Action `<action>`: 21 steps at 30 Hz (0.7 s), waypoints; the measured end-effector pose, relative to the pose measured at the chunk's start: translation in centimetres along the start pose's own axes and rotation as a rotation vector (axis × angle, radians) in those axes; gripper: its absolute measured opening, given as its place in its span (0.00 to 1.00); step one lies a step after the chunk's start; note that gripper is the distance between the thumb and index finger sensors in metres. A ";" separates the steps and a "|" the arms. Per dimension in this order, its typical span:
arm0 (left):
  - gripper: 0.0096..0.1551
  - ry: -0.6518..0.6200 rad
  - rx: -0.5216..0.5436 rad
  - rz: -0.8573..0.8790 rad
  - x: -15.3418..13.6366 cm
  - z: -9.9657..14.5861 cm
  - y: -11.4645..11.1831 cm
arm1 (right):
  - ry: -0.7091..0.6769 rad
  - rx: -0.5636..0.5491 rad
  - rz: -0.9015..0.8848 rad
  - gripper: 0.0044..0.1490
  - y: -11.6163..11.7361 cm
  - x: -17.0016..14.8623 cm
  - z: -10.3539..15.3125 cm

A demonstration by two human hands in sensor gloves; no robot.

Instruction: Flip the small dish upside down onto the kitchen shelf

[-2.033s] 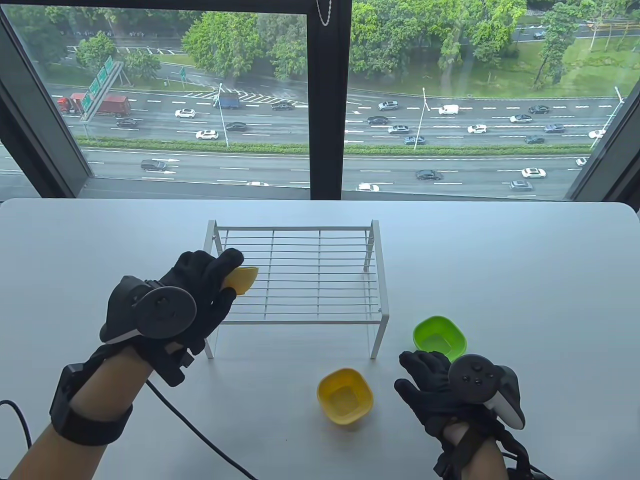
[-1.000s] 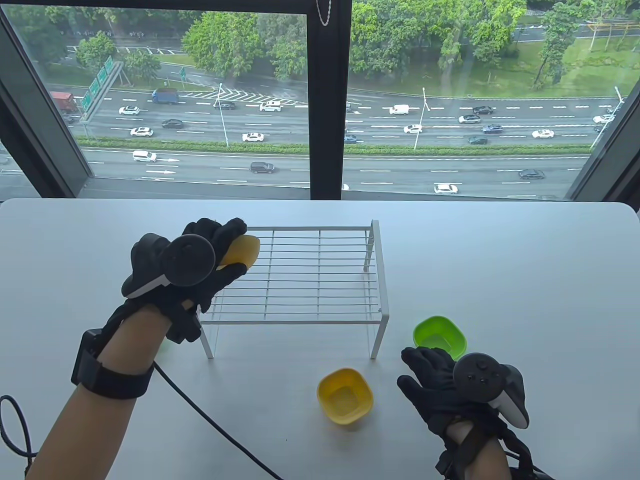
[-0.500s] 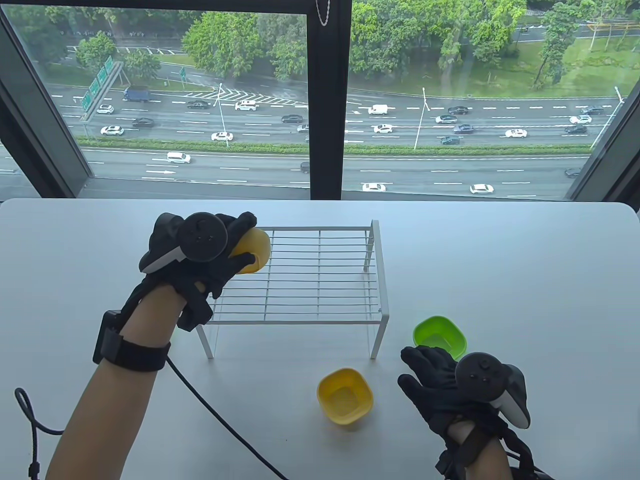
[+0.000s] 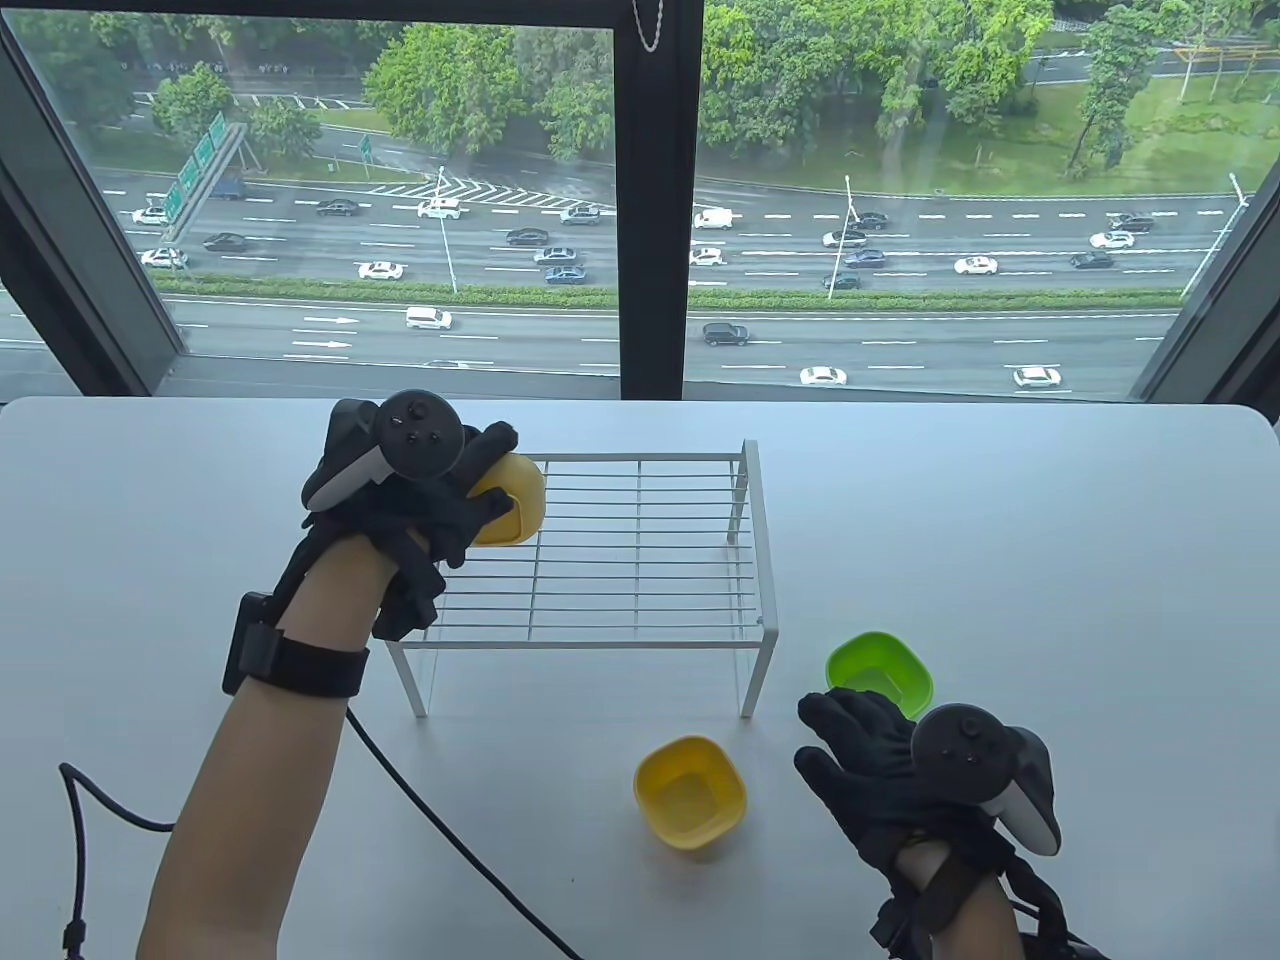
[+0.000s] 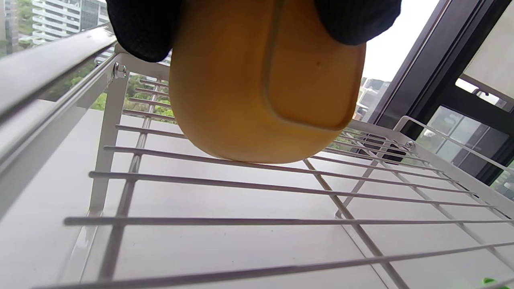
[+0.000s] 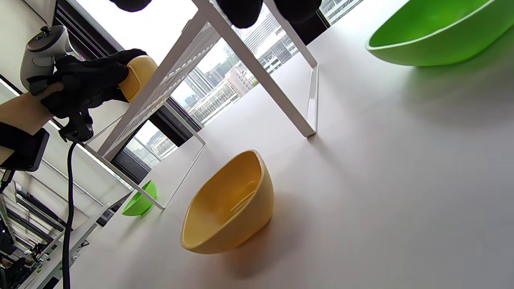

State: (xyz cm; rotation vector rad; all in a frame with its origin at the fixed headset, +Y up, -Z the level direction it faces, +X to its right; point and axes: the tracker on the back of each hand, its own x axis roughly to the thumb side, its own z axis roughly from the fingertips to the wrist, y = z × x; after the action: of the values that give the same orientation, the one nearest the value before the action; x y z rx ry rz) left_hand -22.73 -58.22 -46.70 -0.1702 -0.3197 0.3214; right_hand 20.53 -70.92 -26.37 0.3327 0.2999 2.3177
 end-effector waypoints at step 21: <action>0.33 0.162 -0.076 0.007 -1.5 -3.5 -0.8 | -0.003 0.005 -0.032 0.48 -0.1 0.1 -0.1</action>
State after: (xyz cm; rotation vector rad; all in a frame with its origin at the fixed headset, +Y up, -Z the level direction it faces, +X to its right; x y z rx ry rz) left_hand -22.66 -59.83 -50.19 -0.2701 -0.1714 0.3008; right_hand 20.55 -70.77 -26.48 0.3316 0.3071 2.2853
